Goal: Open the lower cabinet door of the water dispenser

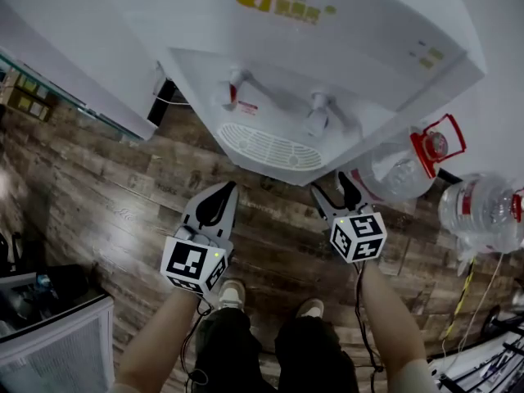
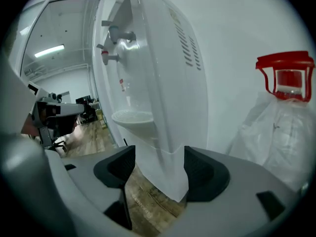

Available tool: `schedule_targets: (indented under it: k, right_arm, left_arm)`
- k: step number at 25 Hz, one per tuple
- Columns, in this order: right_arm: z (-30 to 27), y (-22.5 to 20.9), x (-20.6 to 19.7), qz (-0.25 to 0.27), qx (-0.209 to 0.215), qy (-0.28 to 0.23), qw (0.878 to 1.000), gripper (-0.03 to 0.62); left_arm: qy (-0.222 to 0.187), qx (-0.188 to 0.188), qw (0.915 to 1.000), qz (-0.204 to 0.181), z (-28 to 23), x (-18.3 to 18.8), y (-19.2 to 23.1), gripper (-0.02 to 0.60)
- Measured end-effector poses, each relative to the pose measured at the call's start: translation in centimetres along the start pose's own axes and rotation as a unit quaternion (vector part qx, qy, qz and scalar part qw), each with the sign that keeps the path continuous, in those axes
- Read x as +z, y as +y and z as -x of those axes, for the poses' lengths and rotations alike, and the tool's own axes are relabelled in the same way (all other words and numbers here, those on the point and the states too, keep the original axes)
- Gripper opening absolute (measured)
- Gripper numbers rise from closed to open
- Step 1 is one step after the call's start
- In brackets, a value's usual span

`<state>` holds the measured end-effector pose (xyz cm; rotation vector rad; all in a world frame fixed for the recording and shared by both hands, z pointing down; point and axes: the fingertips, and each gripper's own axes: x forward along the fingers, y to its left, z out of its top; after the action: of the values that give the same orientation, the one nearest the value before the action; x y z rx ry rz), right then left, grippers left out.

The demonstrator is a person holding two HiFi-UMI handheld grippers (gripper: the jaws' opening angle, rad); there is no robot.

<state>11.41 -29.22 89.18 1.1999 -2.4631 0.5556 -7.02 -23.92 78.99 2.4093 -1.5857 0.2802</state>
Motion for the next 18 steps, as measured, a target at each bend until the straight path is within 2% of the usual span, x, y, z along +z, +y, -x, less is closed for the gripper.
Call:
schedule_targets:
  k: [2,5,11,14,18]
  right_arm:
    - [-1.3,-0.7,-0.7,0.004,-0.001,-0.002,1.000,0.308]
    - [-2.9,-1.6,-1.1,0.000,-0.005,-0.013,1.000,0.310]
    - [-4.4,-1.7,-0.9,0.025,-0.005,-0.027,0.999,0.305]
    - [-4.7,-1.6,-0.7,0.017,-0.015,-0.028,0.999,0.313]
    - [-4.5,-1.5,-0.9,0.002,-0.033,-0.032,0.999,0.299]
  left_arm:
    - [0.011,-0.015,0.9998,-0.010,-0.7,-1.5,0.0,0.006]
    - [0.026,-0.017,0.9992,-0.024,-1.3,-3.3,0.5,0.006]
    - [0.033,-0.037,0.9986,-0.022,-1.6,-4.9,0.6,0.006]
    - [0.037,-0.033,0.9985,-0.023,-1.5,-5.1,0.8,0.006]
    - [0.035,-0.020,0.9992,-0.006,-0.8,-5.1,1.6,0.006]
